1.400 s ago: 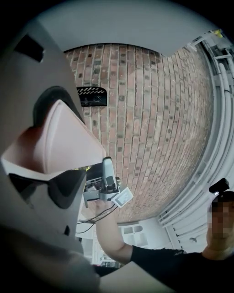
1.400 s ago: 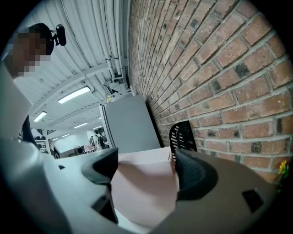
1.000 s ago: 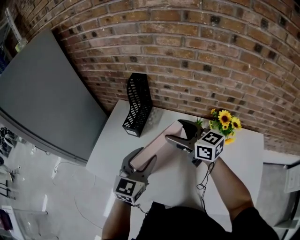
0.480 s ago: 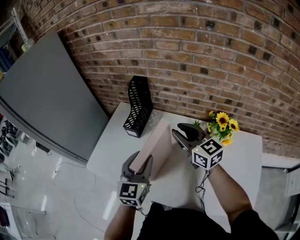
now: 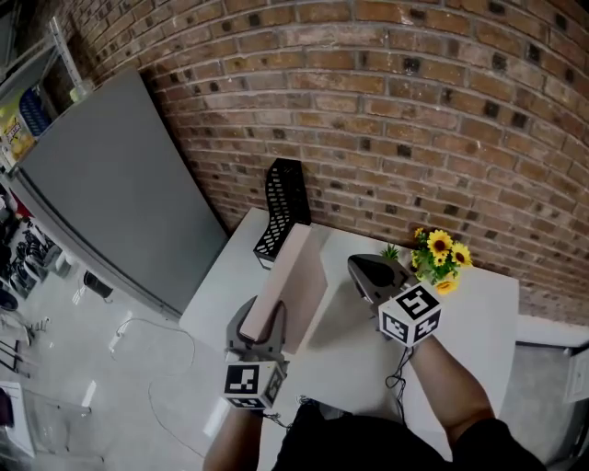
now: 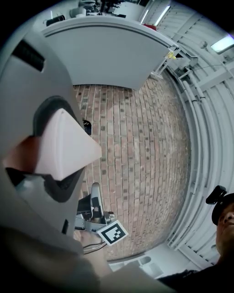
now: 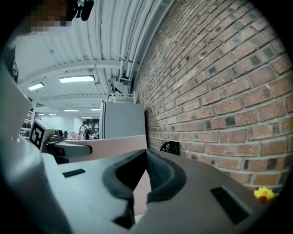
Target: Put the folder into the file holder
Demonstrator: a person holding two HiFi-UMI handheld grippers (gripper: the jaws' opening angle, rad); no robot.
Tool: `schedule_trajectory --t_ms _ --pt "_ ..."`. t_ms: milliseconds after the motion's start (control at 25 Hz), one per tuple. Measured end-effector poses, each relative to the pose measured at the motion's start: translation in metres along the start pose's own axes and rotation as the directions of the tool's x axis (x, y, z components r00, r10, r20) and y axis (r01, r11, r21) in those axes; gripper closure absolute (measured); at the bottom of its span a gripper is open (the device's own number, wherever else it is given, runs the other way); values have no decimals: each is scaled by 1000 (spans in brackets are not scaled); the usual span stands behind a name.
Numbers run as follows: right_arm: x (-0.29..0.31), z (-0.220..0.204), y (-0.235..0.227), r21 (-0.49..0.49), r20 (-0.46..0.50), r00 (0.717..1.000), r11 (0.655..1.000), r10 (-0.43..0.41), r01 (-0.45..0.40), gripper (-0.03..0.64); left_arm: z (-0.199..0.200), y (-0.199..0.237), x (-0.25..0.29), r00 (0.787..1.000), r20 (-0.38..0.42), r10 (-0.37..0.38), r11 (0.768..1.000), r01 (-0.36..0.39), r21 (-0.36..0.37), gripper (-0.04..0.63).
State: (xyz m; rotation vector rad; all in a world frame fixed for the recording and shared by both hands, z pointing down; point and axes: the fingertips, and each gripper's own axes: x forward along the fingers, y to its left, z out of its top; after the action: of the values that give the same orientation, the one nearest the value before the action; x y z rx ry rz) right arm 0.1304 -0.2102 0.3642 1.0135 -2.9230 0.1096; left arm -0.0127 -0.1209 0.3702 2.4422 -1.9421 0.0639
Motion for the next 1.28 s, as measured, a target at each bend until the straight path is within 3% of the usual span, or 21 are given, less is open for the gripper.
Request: schedule_trajectory --t_ms 360,600,1280 --pt "-8 12 13 21 30 999 999 27 -27 614 44 31 -18 995 34 96 995 -97 21 422" --pt "-6 10 8 12 23 1000 1000 0 -1 614 75 68 -6 985 102 136 990 -139 23 423" --pt "64 -1 -34 70 -5 982 980 -188 188 614 111 160 112 989 149 20 1000 -21 1 426"
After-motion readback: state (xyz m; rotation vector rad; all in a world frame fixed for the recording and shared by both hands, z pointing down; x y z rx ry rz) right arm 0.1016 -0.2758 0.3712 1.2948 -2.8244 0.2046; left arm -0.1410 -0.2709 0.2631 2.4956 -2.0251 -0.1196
